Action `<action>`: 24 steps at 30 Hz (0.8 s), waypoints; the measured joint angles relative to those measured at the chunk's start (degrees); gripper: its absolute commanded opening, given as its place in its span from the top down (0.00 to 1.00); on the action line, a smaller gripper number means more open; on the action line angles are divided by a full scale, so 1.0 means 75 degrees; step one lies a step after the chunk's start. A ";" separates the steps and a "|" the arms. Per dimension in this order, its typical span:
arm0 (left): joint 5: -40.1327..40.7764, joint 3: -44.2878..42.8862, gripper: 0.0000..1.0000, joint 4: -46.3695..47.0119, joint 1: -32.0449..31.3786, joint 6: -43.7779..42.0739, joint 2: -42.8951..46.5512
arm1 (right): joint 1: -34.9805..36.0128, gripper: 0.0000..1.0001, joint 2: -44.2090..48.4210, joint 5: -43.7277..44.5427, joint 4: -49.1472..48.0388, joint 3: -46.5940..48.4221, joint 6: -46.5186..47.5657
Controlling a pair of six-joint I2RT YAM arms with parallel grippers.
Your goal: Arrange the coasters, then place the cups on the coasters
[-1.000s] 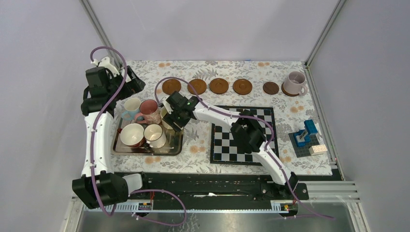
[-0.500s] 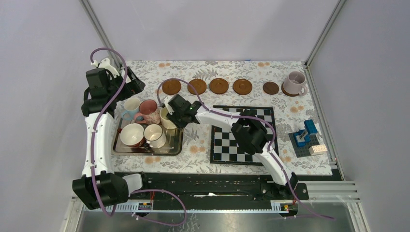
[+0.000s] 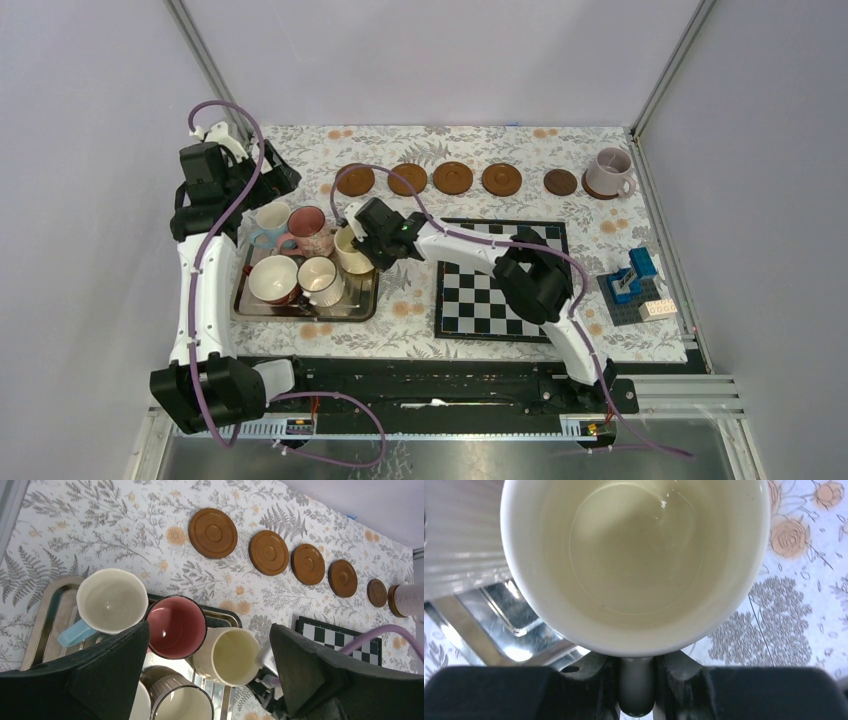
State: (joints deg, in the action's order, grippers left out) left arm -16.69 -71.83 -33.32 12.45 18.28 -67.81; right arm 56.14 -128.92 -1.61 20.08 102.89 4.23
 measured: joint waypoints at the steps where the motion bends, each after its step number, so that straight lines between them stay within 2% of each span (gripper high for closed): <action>1: 0.0000 0.0041 0.01 0.0012 0.0000 0.0000 0.0000 | 0.0000 1.00 0.0169 0.0006 0.0020 -0.0160 0.0017; 8: 0.0000 0.0149 0.01 0.0012 0.0000 0.0000 0.0000 | -0.0160 1.00 0.1043 0.0050 -0.0061 -0.0769 0.0061; 12: 0.0000 0.0149 0.01 0.0012 0.0000 -0.0003 0.0000 | -0.0644 1.00 0.1571 -0.0052 -0.0376 -0.1166 0.0023; 24: 0.0000 0.0152 0.01 0.0029 0.0000 -0.0006 0.0000 | -0.3660 1.00 0.2926 -0.0050 -0.1020 -0.2148 0.0032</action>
State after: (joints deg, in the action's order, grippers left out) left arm -16.69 -70.70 -33.10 12.45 18.24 -67.81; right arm 28.69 -106.98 -1.98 12.43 86.78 4.47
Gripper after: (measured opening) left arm 0.989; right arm 0.274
